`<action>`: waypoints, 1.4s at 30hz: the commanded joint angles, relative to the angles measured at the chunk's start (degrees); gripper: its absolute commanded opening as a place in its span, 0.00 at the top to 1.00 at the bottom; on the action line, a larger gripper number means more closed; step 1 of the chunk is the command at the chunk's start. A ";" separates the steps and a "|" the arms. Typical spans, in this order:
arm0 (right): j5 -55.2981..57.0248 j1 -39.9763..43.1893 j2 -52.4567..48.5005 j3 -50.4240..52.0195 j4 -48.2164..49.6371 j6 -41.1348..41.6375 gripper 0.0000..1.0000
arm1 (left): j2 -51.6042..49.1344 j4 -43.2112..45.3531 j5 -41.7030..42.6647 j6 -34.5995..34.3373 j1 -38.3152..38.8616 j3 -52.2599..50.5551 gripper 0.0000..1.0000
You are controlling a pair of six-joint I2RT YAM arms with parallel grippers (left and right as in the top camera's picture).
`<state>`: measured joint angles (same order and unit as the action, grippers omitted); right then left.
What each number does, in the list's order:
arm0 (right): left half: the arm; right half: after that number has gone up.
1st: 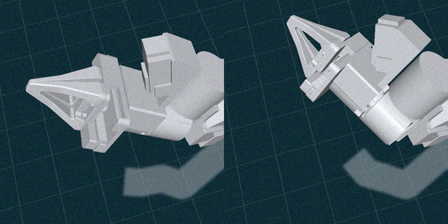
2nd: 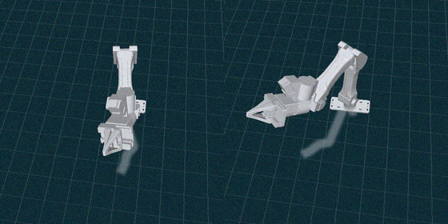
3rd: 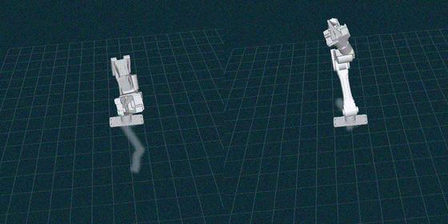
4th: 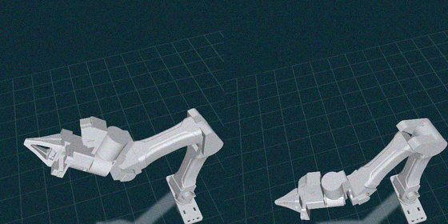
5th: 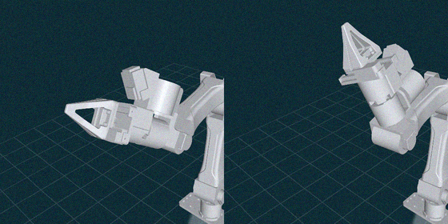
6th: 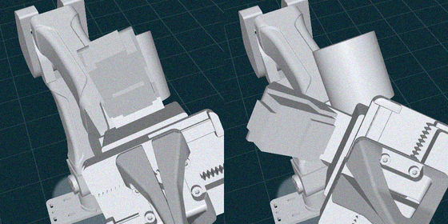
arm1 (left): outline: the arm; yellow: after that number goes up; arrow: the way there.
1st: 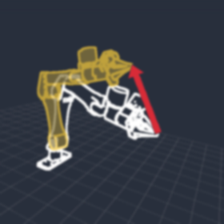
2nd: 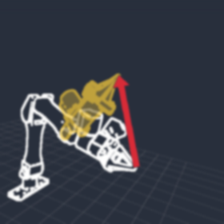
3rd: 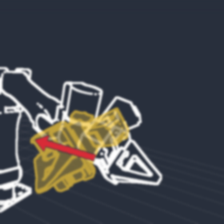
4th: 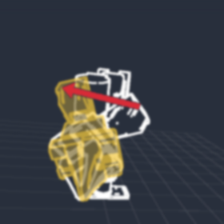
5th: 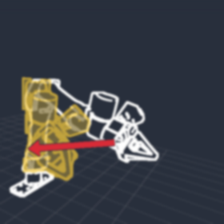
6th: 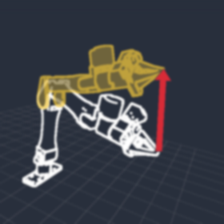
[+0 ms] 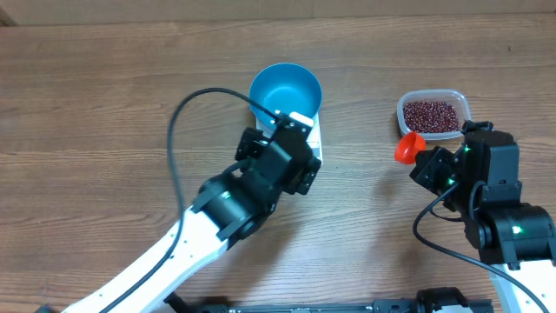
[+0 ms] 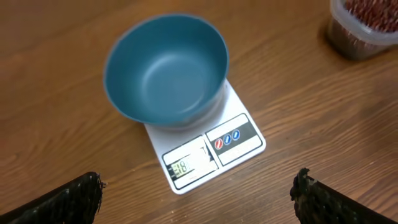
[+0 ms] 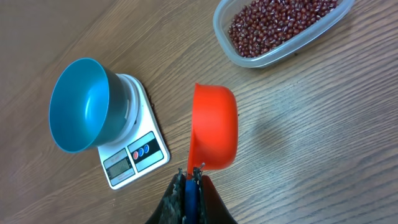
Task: Scoop item into bowl and weigh 150g on scale
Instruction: 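Raise the left gripper back from the scale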
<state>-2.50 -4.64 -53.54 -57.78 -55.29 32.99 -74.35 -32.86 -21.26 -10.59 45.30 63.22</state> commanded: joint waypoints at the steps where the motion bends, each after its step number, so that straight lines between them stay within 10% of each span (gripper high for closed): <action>1: 0.94 -0.11 0.04 -1.92 0.26 -0.26 0.96 | 4.61 -1.31 1.88 -0.15 -1.40 0.00 0.00; 13: 0.96 -0.11 0.04 -1.92 -0.59 -0.28 0.96 | 12.22 -15.12 18.03 4.63 -12.74 3.67 0.00; 42: 0.96 -0.11 0.04 -1.92 -0.92 -0.39 0.96 | 12.11 -16.33 18.29 7.61 -13.14 5.51 0.00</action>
<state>-2.48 -4.64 -53.54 -57.78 -56.27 32.95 -63.00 -49.32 -3.62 -4.03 32.47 67.22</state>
